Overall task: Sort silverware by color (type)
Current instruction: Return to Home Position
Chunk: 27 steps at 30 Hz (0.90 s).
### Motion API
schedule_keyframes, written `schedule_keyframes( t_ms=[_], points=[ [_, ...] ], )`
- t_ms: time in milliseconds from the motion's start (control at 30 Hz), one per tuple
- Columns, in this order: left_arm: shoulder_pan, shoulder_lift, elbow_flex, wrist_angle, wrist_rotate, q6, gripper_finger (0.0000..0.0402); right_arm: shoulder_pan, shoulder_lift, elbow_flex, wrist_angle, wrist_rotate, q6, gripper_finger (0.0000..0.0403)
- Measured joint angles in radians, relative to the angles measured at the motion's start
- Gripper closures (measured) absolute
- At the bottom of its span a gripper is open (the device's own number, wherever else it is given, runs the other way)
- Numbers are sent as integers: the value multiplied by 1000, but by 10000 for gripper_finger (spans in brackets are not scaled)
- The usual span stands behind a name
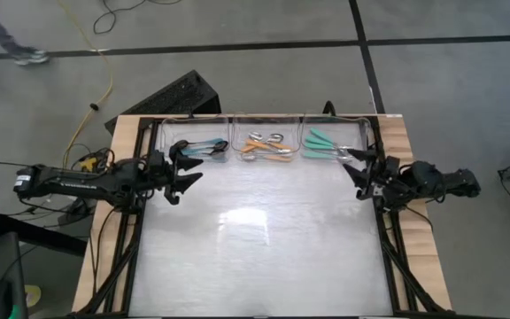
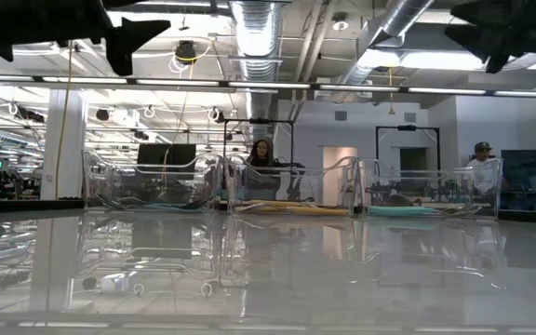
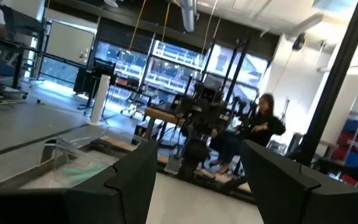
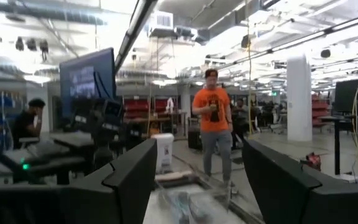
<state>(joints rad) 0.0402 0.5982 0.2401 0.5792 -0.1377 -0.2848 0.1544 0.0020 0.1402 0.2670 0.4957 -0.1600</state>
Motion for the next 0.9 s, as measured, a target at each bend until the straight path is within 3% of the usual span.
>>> schedule_keyframes(
  t_ms=[300, 467, 900],
  points=[
    [-5, -12, 0, -61, -5, 2, 184, -7, 0, 0, -74, 5, 2, 138],
    [-19, -9, -8, -76, -57, 44, 184, -7, 0, -1, -200, 4, 80, 138],
    [-23, -10, -229, 218, -86, 12, 184, -7, 0, -37, -263, 3, 137, 138]
  ],
)
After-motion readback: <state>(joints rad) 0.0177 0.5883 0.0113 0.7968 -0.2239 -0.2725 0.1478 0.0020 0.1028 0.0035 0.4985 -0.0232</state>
